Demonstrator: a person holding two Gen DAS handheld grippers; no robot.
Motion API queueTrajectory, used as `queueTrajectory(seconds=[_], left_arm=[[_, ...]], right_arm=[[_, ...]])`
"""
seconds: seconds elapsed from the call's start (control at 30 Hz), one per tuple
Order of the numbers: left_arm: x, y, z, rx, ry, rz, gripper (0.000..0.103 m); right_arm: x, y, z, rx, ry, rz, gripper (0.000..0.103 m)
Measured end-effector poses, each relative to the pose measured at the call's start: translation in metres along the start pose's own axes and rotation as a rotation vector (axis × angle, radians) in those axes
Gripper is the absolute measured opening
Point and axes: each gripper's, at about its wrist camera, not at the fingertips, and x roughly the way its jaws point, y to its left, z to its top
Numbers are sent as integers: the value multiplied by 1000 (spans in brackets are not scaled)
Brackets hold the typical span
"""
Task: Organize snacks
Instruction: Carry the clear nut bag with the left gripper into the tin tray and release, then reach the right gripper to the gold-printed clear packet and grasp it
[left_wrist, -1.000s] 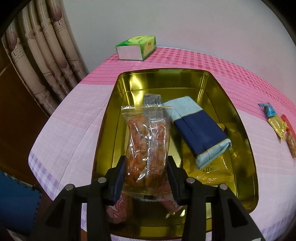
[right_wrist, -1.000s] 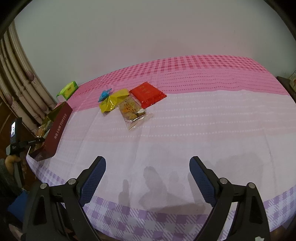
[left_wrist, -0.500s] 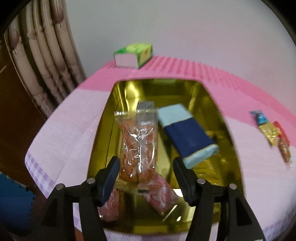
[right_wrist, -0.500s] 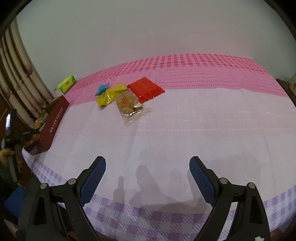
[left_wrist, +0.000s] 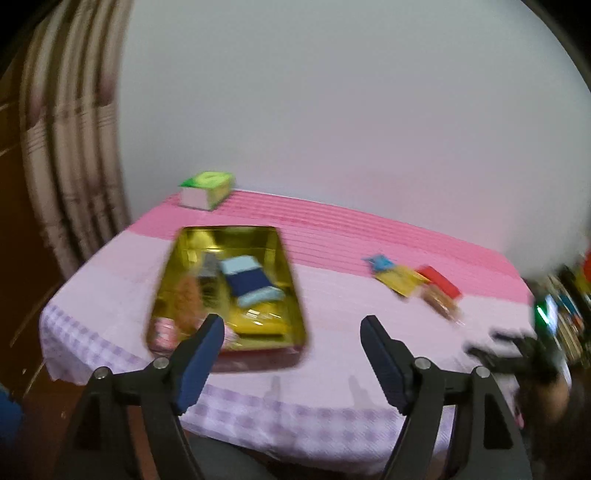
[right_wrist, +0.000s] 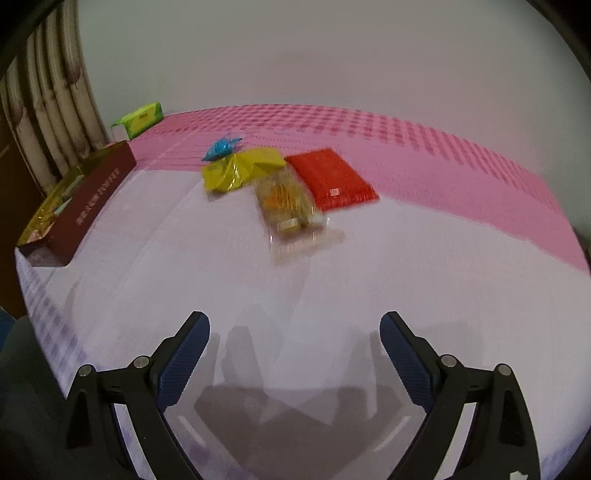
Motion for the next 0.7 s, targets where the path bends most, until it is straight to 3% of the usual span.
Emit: queueTrajectory(seconds=[0.17, 0.3, 0.5, 0.6, 0.63, 0.7], left_arm=[[13, -27, -20, 94, 57, -74, 78], [22, -29, -23, 85, 90, -99, 78], [26, -16, -21, 17, 99, -104, 78], [28, -16, -25, 3, 126, -104, 78], [28, -17, -26, 4, 128, -105, 78], [24, -19, -25, 10, 123, -102, 78]], right_arm=[[12, -9, 48, -16, -31, -54, 92], [38, -21, 80, -34, 36, -96, 87], [56, 10, 65, -112, 79, -29, 79], [68, 13, 66, -85, 86, 13, 60], [68, 11, 68, -67, 75, 12, 42], [70, 11, 73, -57, 77, -5, 40]])
